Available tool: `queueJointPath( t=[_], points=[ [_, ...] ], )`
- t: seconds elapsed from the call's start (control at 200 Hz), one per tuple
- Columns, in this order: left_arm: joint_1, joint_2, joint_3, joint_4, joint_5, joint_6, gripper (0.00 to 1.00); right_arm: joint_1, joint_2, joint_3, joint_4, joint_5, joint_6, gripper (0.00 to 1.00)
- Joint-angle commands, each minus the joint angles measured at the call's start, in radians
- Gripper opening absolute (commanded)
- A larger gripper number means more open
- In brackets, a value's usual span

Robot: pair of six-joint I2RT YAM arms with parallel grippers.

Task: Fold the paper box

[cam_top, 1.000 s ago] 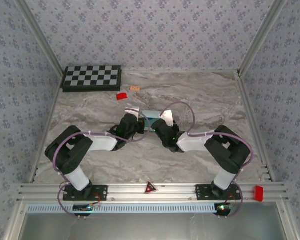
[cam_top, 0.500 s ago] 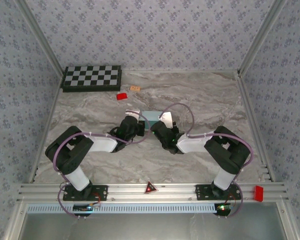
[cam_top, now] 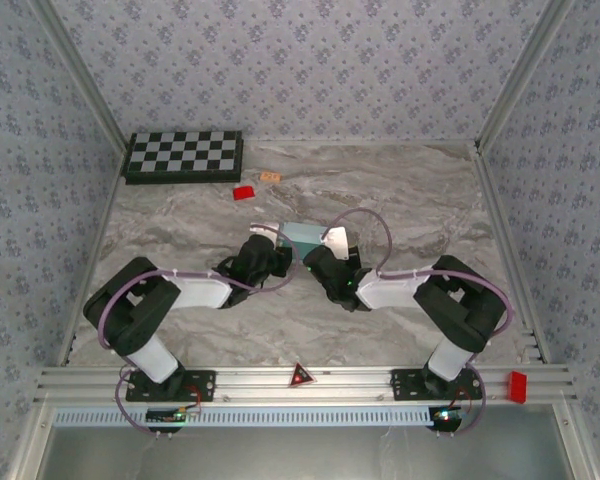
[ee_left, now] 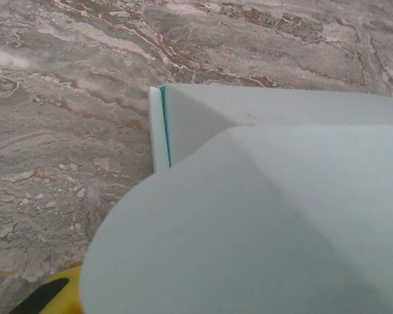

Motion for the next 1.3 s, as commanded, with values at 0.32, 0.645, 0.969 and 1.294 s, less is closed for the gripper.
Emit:
queueJointPath(
  t=[0.32, 0.645, 0.969, 1.294],
  points=[
    [-0.021, -0.145, -0.039, -0.086, -0.067, 0.047, 0.56, 0.031, -0.106, -0.042, -0.089, 0.028, 0.041, 0.65],
    [-0.031, -0.263, -0.077, -0.201, -0.160, 0.084, 0.62, 0.041, -0.207, -0.091, -0.186, -0.009, 0.030, 0.71],
    [0.012, -0.297, 0.033, -0.570, -0.498, -0.105, 0.68, -0.024, -0.292, -0.103, -0.392, 0.034, 0.134, 0.70],
    [0.159, -0.263, 0.182, -0.567, -0.153, -0.051, 0.69, -0.207, -0.340, -0.001, -0.446, -0.169, 0.067, 0.68]
  ],
)
